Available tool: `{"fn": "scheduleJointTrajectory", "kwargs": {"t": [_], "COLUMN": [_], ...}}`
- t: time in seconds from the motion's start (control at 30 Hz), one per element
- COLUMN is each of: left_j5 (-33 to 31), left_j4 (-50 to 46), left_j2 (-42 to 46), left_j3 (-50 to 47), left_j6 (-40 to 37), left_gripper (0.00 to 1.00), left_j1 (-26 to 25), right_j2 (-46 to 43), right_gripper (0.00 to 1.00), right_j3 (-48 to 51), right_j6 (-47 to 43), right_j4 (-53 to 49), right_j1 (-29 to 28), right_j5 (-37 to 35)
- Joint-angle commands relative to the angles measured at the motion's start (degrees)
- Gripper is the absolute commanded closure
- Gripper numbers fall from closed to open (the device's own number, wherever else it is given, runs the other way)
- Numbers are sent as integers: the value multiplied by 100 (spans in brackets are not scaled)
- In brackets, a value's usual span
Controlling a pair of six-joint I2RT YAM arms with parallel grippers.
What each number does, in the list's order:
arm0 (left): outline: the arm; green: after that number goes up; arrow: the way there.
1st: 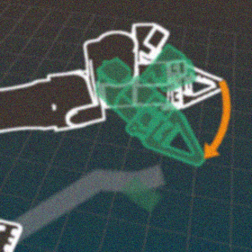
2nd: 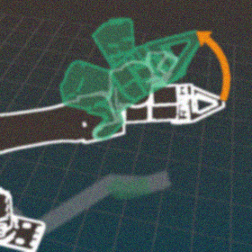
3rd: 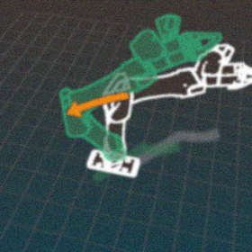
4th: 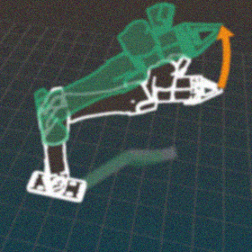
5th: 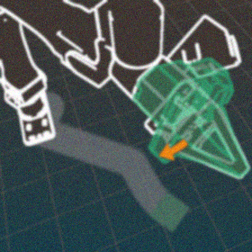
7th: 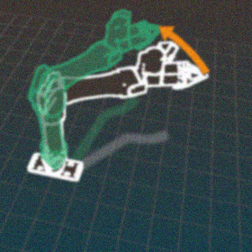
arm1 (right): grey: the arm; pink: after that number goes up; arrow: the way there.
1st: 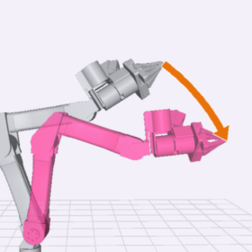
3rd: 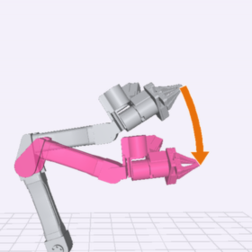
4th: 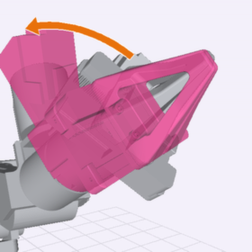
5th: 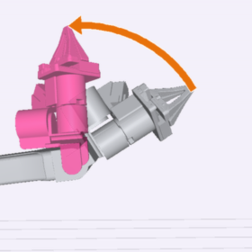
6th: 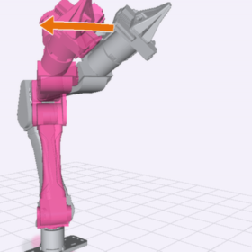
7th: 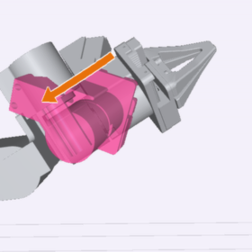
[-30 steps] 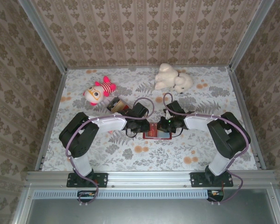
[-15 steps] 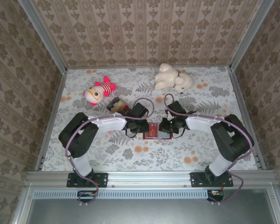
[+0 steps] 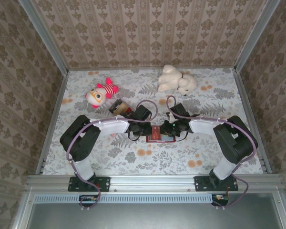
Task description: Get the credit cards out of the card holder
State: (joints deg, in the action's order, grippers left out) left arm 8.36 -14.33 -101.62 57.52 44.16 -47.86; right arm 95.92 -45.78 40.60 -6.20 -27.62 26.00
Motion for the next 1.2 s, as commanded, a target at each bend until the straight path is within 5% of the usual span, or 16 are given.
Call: {"fn": "scheduleJointTrajectory", "kwargs": {"t": [0.0, 0.37, 0.93, 1.17], "left_j5": [17, 81, -122, -26], "left_j4": [-284, -252, -512, -401], "left_j2": [-55, -87, 286, 514], "left_j3": [-4, -23, 142, 177], "left_j6": [-90, -66, -209, -296], "left_gripper": [82, 82, 73, 78], "left_j1": [12, 6, 47, 47], "right_j2": [178, 219, -347, -269], "right_gripper": [83, 88, 94, 86], "right_j3": [-147, -89, -19, 8], "right_j6": [-105, -78, -333, -327], "right_j4": [49, 347, -617, -13], "right_j1": [28, 45, 90, 90], "right_j5": [214, 468, -370, 345]}}
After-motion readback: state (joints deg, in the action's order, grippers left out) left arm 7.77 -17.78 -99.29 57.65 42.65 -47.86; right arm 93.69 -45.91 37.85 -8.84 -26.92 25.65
